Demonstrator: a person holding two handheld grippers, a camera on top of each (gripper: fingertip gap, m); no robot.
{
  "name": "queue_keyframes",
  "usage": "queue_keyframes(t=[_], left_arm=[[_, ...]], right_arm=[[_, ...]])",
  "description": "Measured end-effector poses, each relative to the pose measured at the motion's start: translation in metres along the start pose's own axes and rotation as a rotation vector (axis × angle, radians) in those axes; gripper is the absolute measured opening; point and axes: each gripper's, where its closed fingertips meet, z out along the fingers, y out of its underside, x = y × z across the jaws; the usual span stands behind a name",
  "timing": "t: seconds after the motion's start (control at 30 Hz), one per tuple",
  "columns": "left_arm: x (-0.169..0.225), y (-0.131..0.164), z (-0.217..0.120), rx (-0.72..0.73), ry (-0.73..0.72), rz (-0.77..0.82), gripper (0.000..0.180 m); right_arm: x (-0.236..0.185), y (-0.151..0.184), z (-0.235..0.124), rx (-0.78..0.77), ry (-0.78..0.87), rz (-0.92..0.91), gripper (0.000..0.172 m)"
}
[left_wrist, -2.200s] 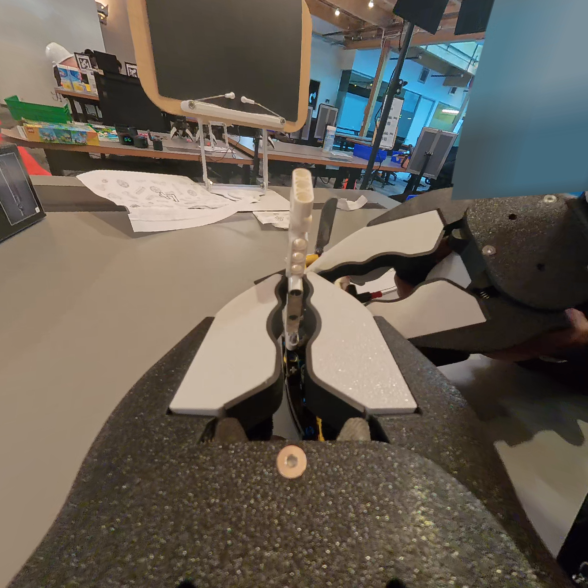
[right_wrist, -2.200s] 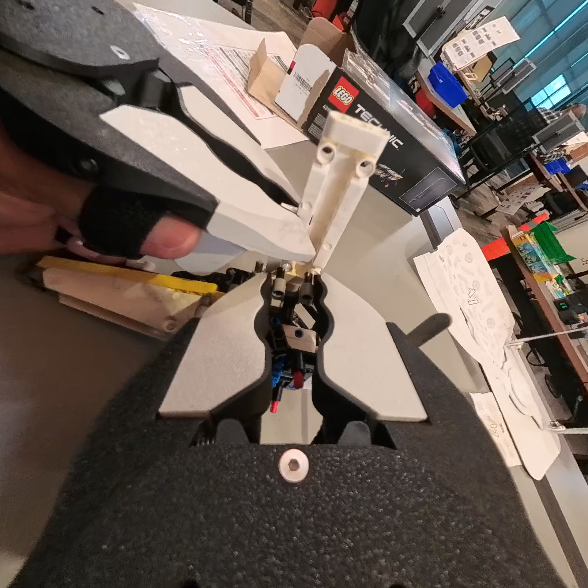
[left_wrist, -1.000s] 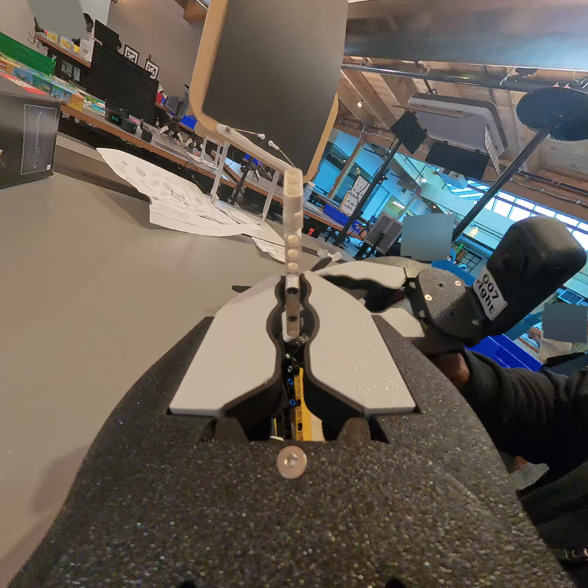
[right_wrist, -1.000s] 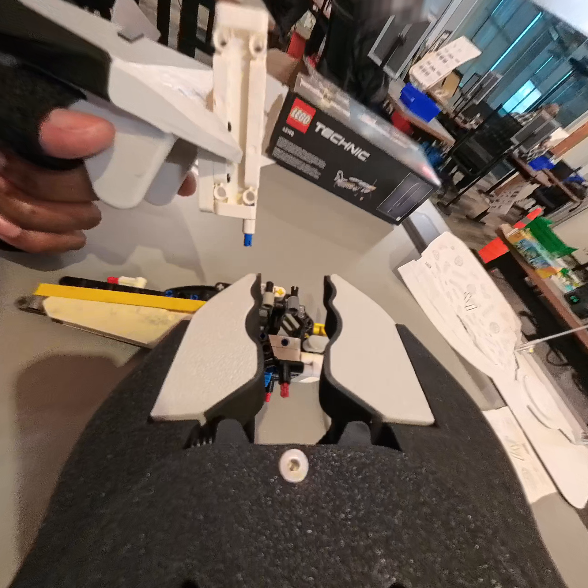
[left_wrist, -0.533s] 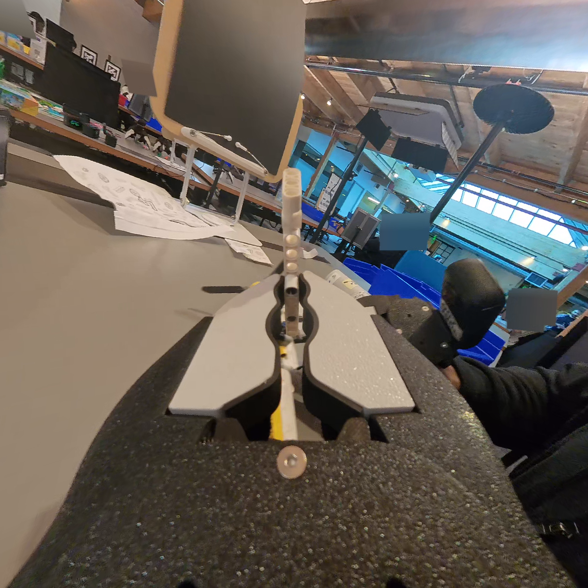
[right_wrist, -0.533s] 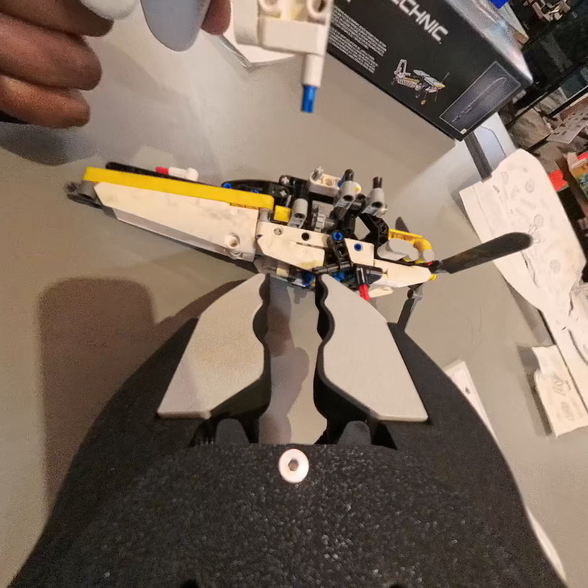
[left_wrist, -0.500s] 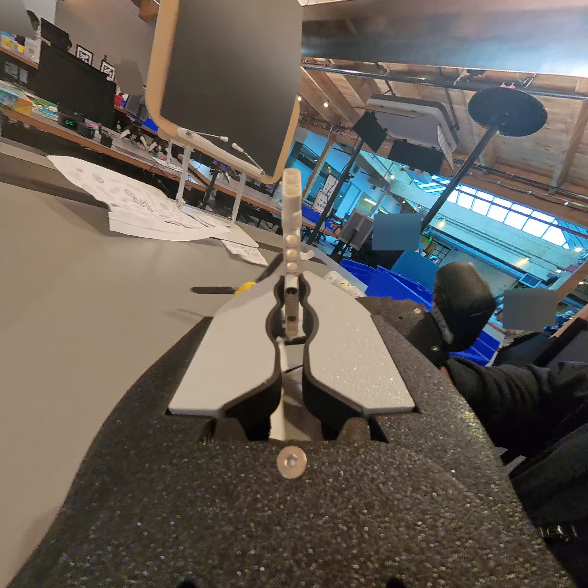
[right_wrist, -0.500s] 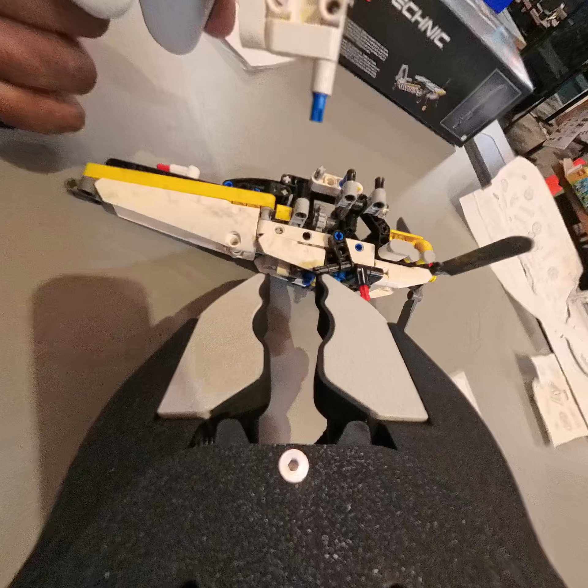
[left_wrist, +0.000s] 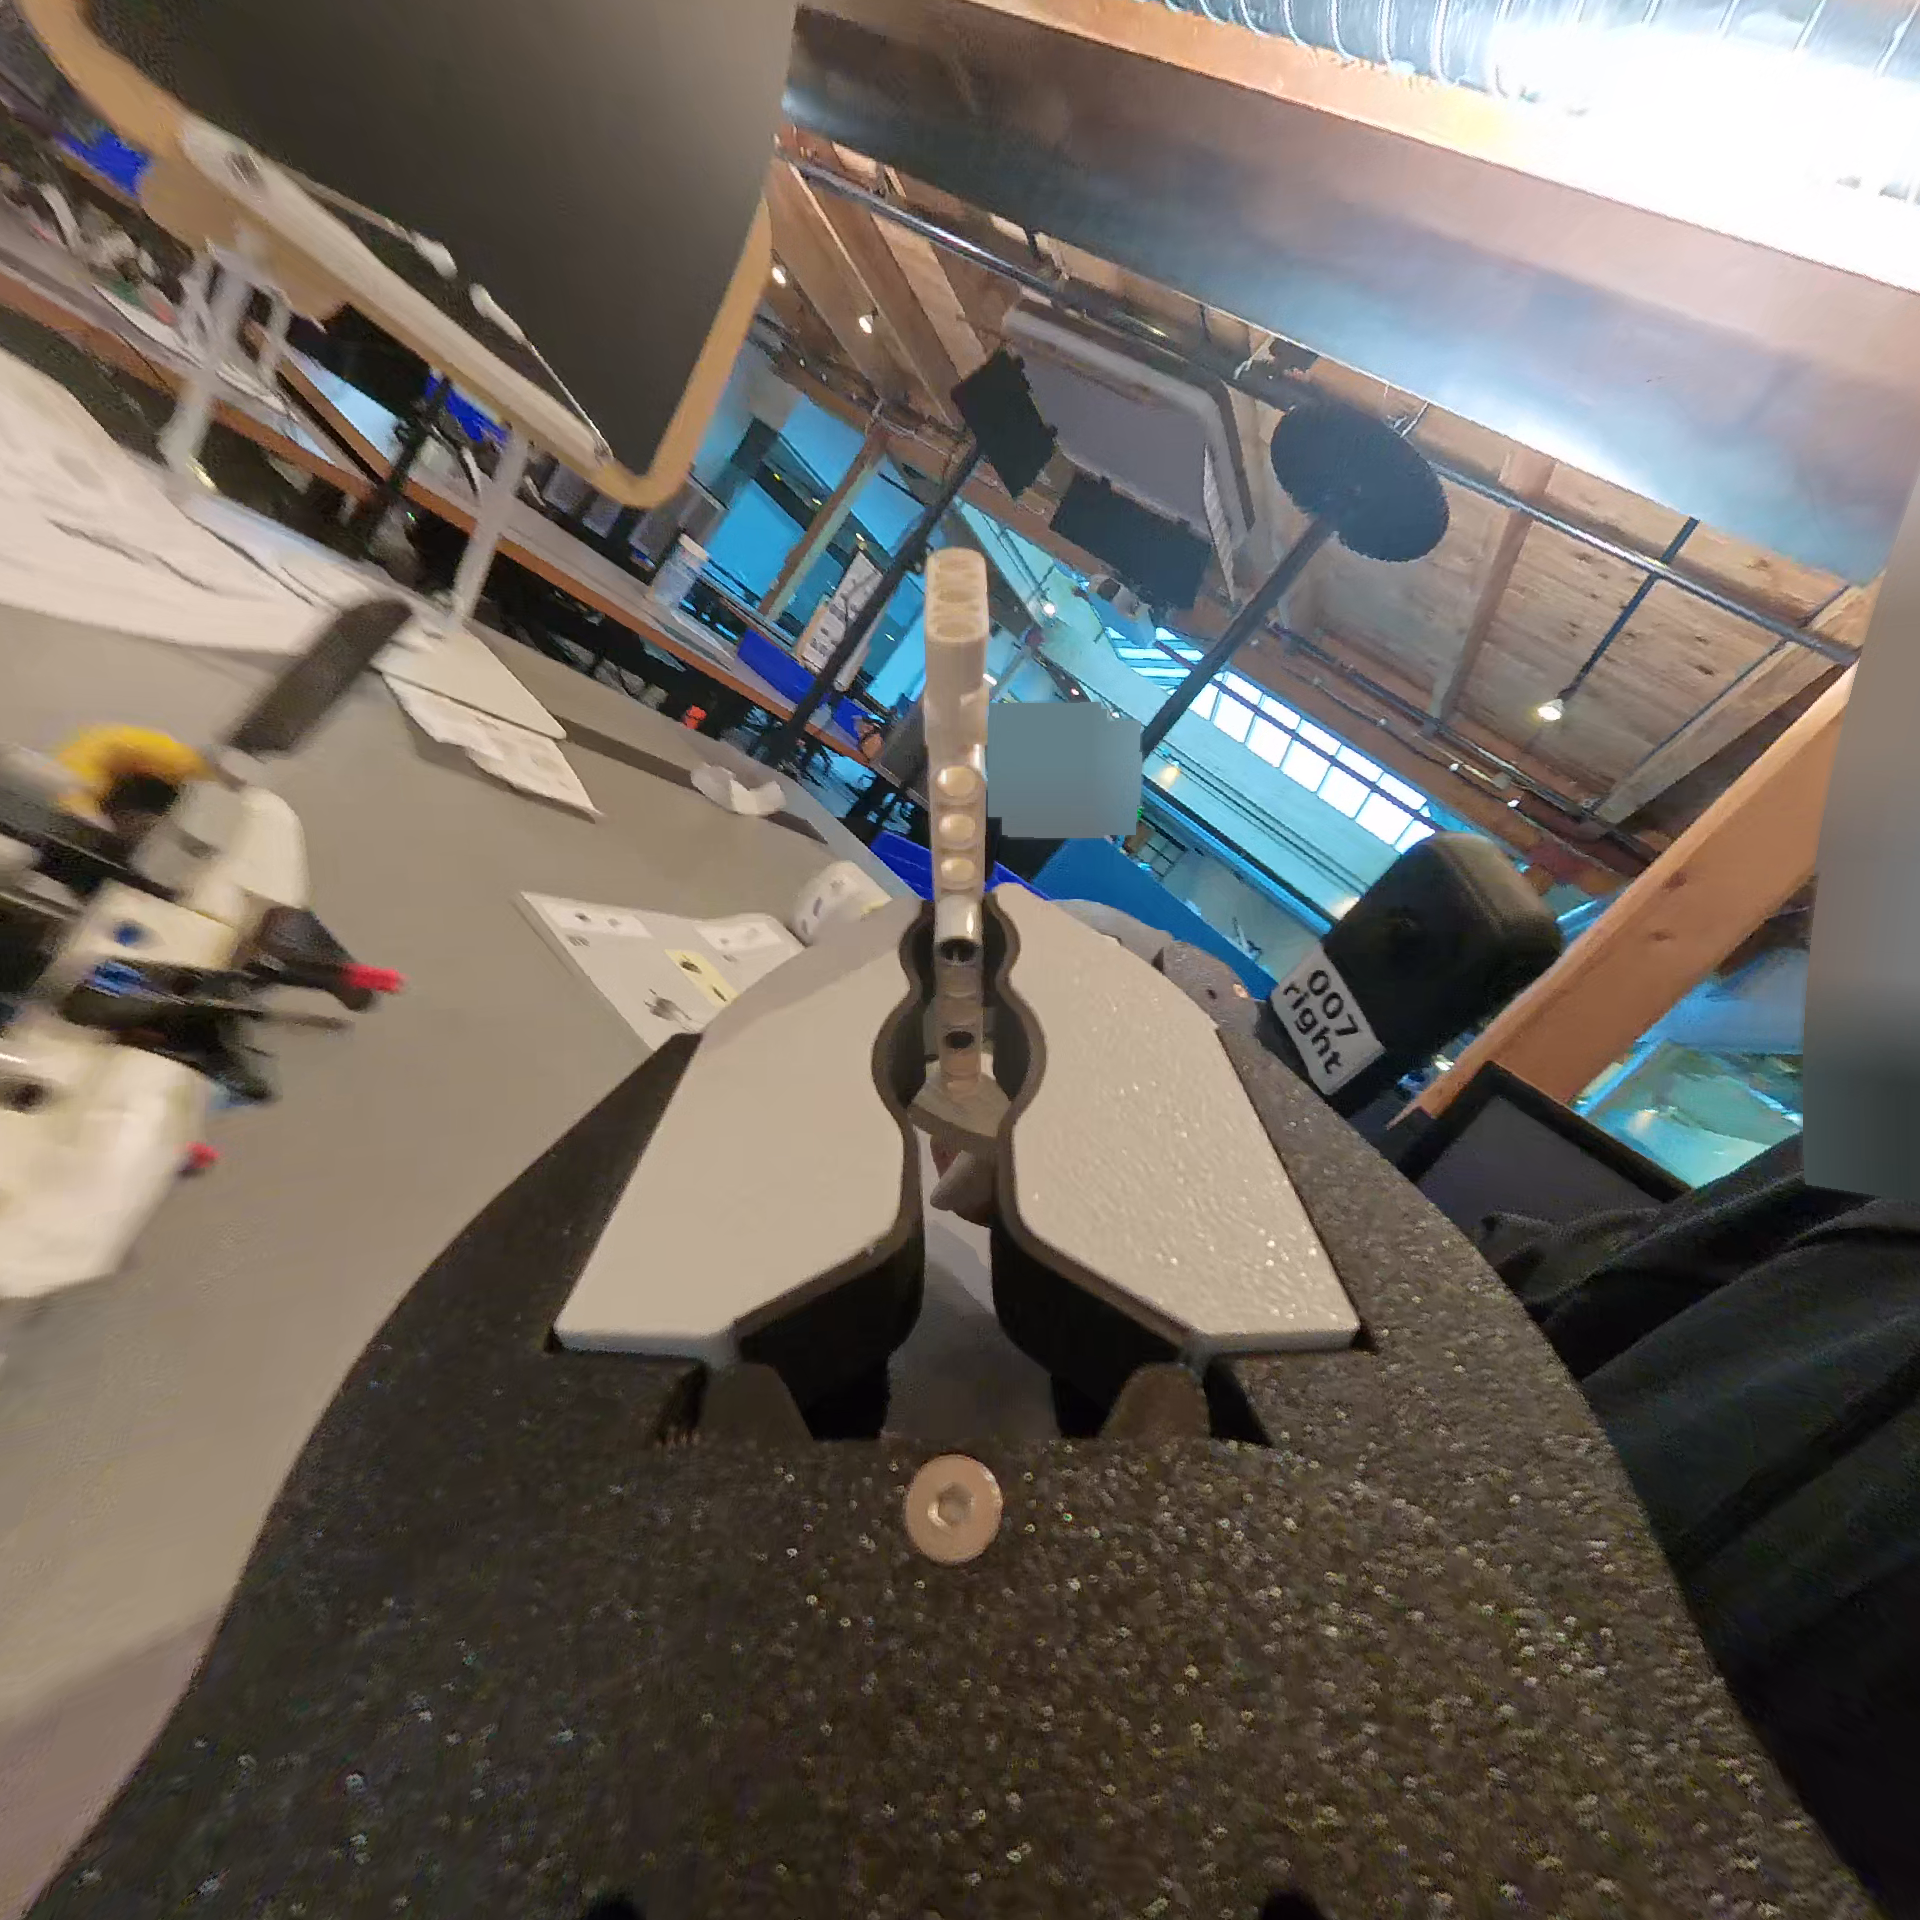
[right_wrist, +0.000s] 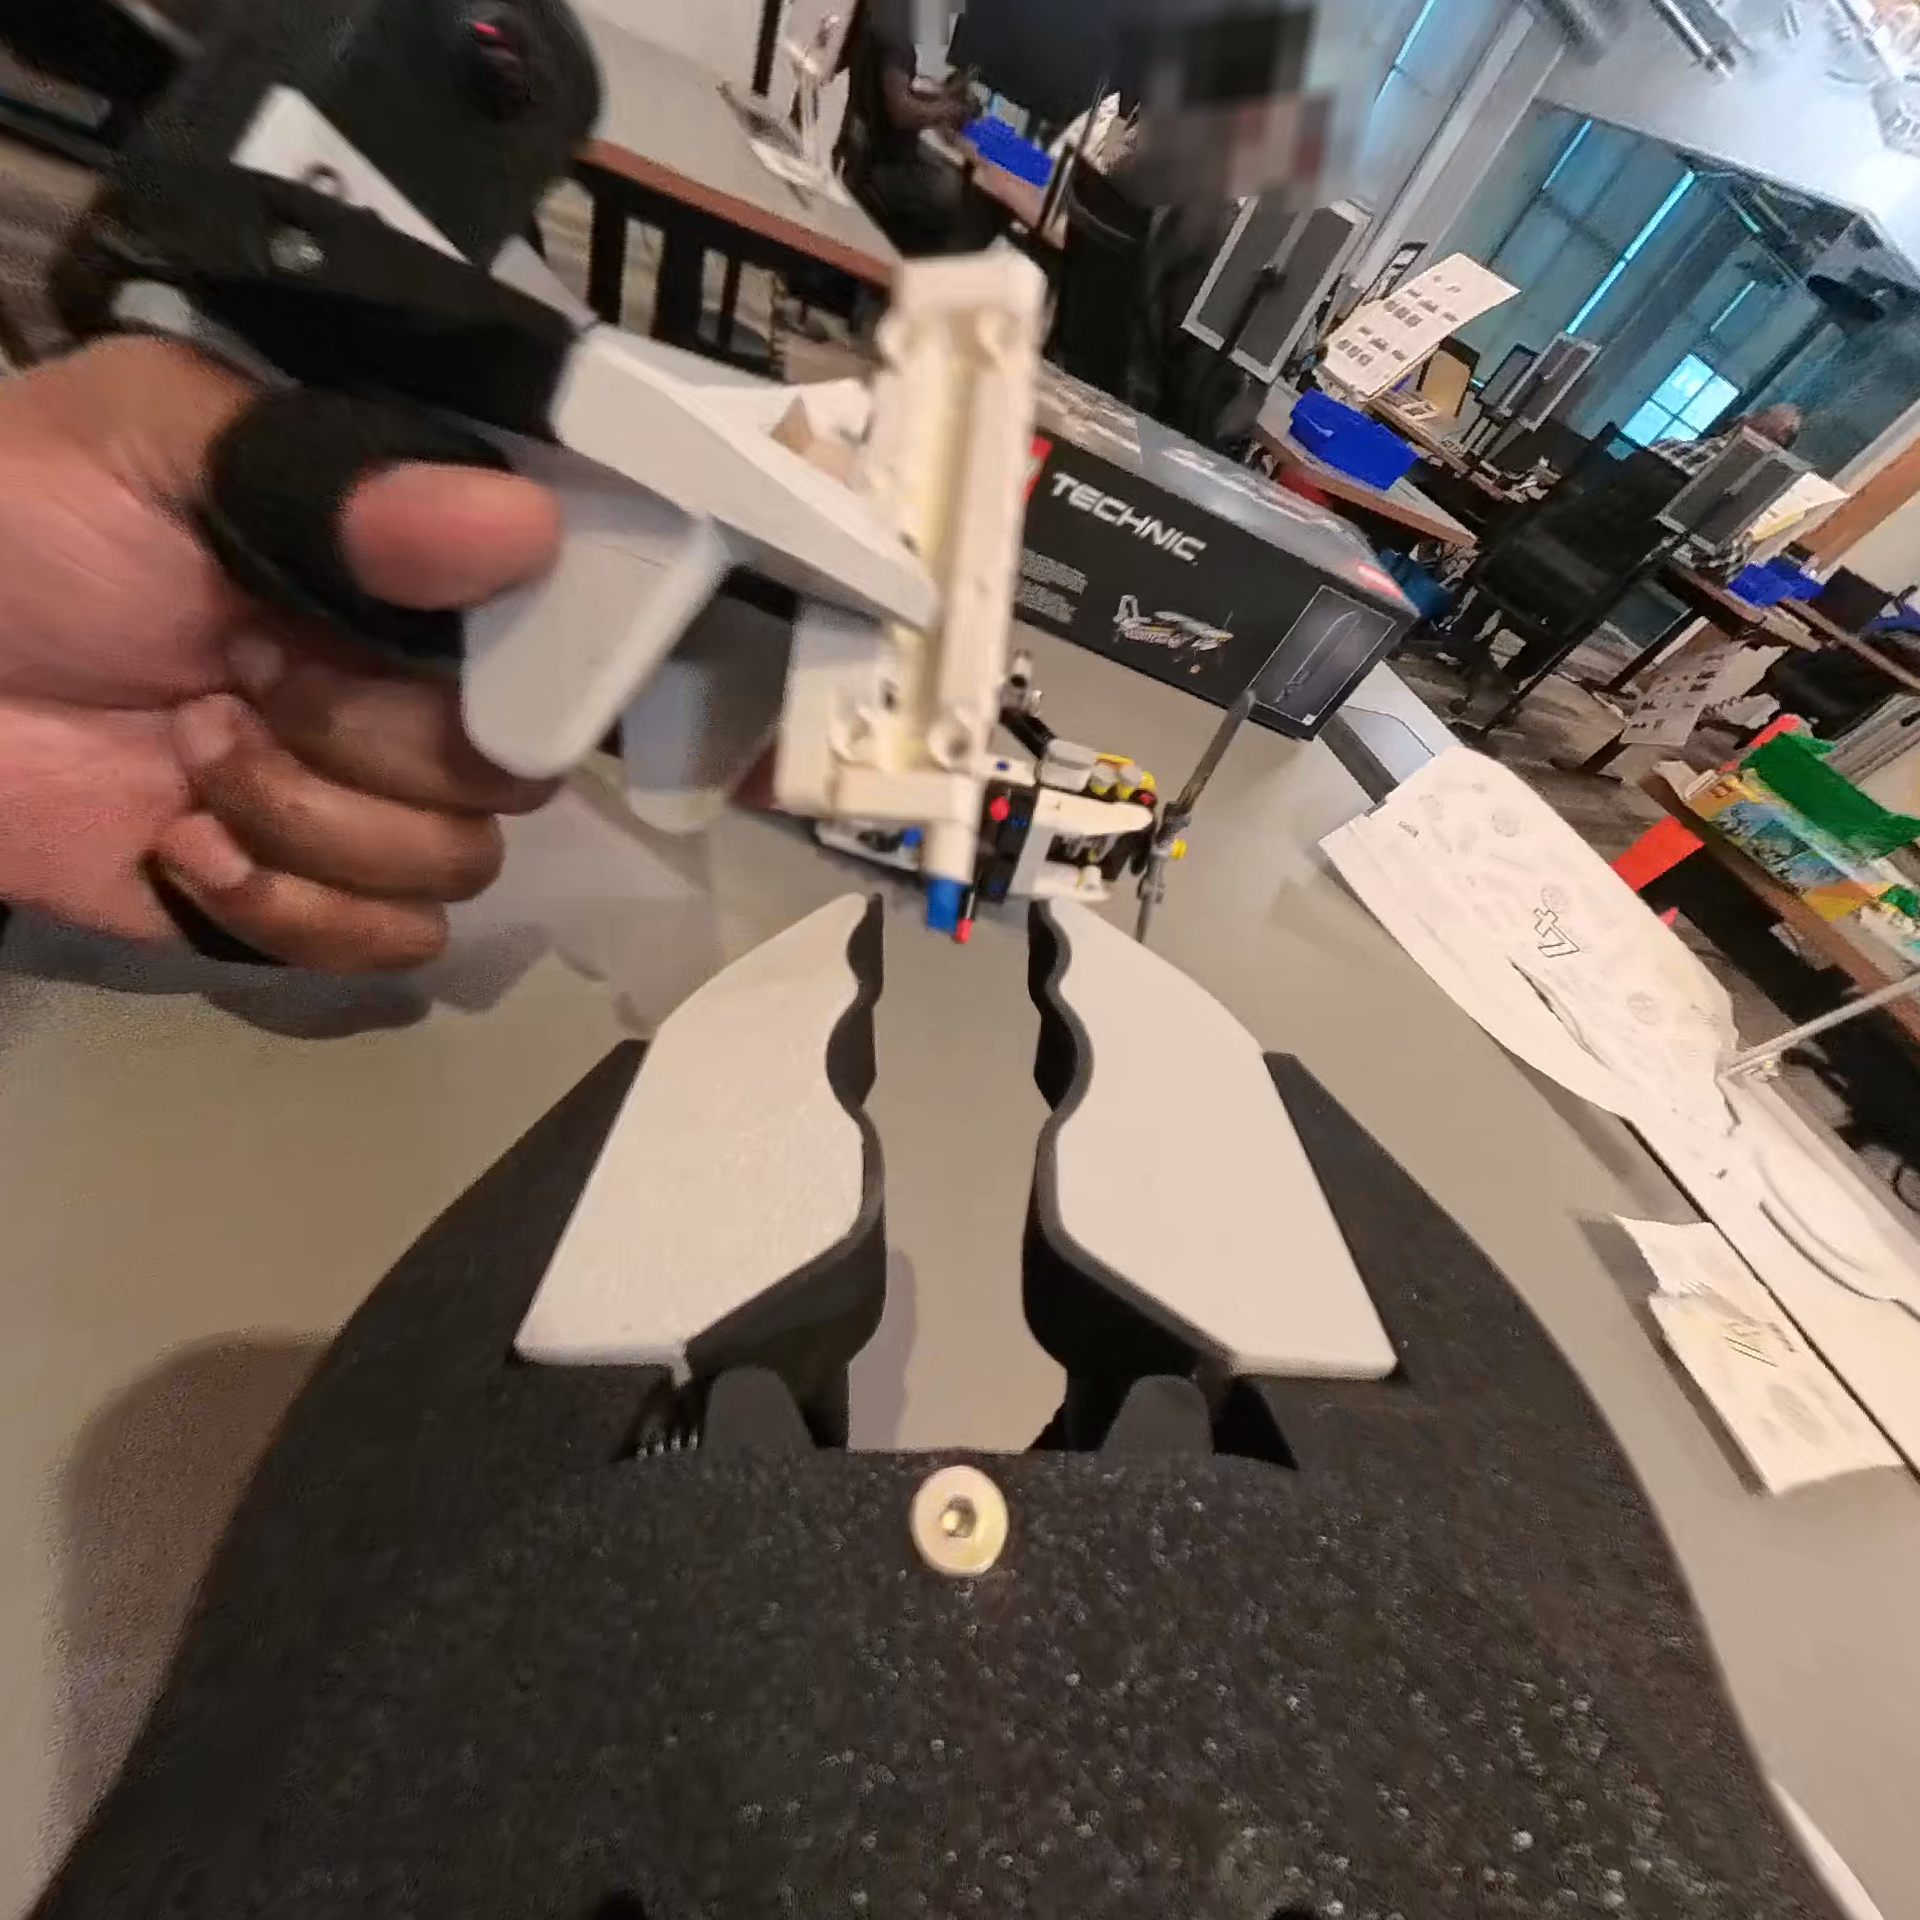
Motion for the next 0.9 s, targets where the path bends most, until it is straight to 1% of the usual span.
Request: queue_keyframes(t=[0.1, 0.17, 0.33, 0.37, 0.43, 0.53, 0.6, 0.73, 0.83, 0.9], left_arm=[[0.003, 0.023, 0.017, -0.013, 0.012, -0.046, 0.009], [0.005, 0.032, 0.025, -0.031, 0.017, -0.05, 0.009], [0.008, 0.048, 0.04, -0.097, -0.001, -0.006, 0.009], [0.009, 0.051, 0.043, -0.109, -0.004, -0.001, 0.009], [0.01, 0.057, 0.048, -0.139, -0.008, 0.011, 0.009], [0.013, 0.071, 0.054, -0.226, -0.001, 0.043, 0.01], [0.011, 0.076, 0.055, -0.273, -0.015, 0.092, 0.019], [0.005, 0.073, 0.047, -0.37, -0.049, 0.28, 0.042], [0.007, 0.072, 0.043, -0.473, -0.038, 0.422, 0.047], [0.012, 0.085, 0.047, -0.592, 0.014, 0.448, 0.053]], right_arm=[[-0.007, 0.01, -0.016, -0.032, 0.025, -0.057, 0.026], [-0.002, 0.018, -0.025, -0.055, 0.065, -0.065, 0.021], [0.006, 0.028, -0.042, -0.067, 0.084, -0.044, 0.015], [0.009, 0.031, -0.044, -0.078, 0.093, -0.05, 0.01], [0.014, 0.037, -0.05, -0.097, 0.1, -0.053, 0.008], [0.019, 0.045, -0.06, -0.116, 0.092, -0.055, 0.006], [0.022, 0.053, -0.068, -0.133, 0.09, -0.084, 0.006], [0.025, 0.069, -0.083, -0.173, 0.084, -0.189, 0.006], [0.023, 0.077, -0.089, -0.192, 0.074, -0.283, 0.006], [0.018, 0.079, -0.089, -0.196, 0.06, -0.354, 0.007]])
